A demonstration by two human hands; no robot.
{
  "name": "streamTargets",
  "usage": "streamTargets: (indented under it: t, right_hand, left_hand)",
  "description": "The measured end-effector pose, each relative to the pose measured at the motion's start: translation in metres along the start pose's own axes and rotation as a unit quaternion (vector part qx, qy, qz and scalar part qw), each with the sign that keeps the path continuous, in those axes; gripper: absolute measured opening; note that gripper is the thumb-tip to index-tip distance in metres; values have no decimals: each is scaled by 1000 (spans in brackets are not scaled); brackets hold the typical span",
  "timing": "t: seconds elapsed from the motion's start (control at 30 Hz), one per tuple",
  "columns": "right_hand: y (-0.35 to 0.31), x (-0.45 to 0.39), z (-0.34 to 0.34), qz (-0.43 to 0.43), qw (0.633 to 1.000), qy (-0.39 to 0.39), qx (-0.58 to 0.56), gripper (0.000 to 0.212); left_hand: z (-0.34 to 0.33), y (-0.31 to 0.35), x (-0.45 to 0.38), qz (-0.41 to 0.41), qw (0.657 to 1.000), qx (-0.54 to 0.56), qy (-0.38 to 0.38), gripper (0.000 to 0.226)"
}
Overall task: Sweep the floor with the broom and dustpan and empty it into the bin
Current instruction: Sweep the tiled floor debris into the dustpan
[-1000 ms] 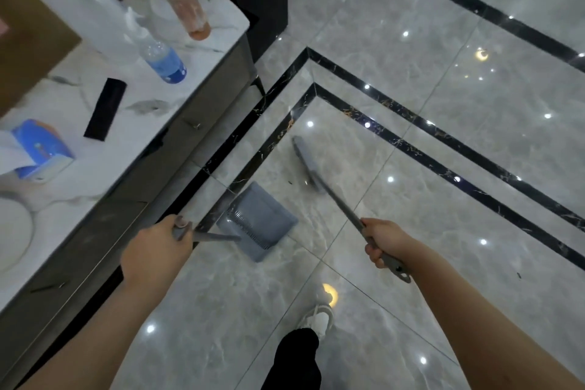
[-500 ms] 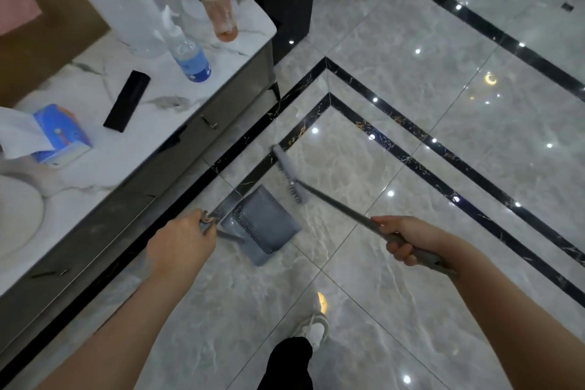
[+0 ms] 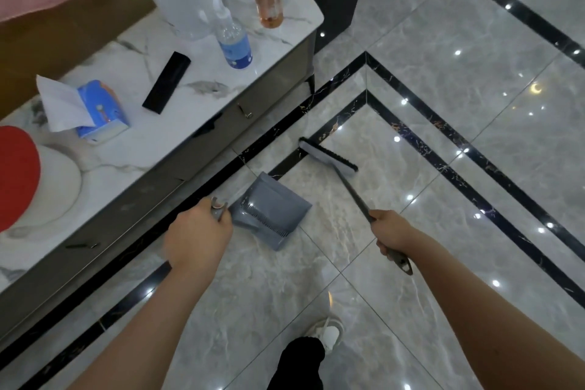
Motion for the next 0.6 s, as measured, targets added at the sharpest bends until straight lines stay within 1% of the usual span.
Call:
streamTargets:
  t: [0.1, 0.27, 0.37, 0.47, 0.53, 0.6]
  right_hand:
    - [5, 8, -6, -1, 998, -29, 48, 58]
    - [18, 22, 17, -3, 989, -70, 133, 53]
    - [20, 32, 33, -21, 989, -97, 111, 47]
    - [19, 38, 56, -38, 993, -97, 51, 46]
    - [17, 38, 67, -39, 996, -74, 4, 47]
    - [14, 33, 70, -27, 999, -35, -5, 44]
  left_hand:
    - [0, 5, -3, 4, 1000, 0, 7, 24]
    - [1, 14, -5, 1, 1000, -10, 12, 24]
    - [5, 18, -3, 2, 1000, -7, 9, 24]
    - [7, 20, -2, 2, 1000, -7, 10, 24]
    - [7, 20, -2, -1, 1000, 0, 15, 23]
    - [5, 17, -3, -6, 1000, -2, 13, 23]
Point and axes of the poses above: each hand's wrist, its own x-axis away from the middle knuckle, its own z-axis out of the back of the hand, y = z × x, the point moved 4 cm from there along -x, towards the middle knuckle, and after that the axes turned 7 degrees about y, right-handed, at the moved point
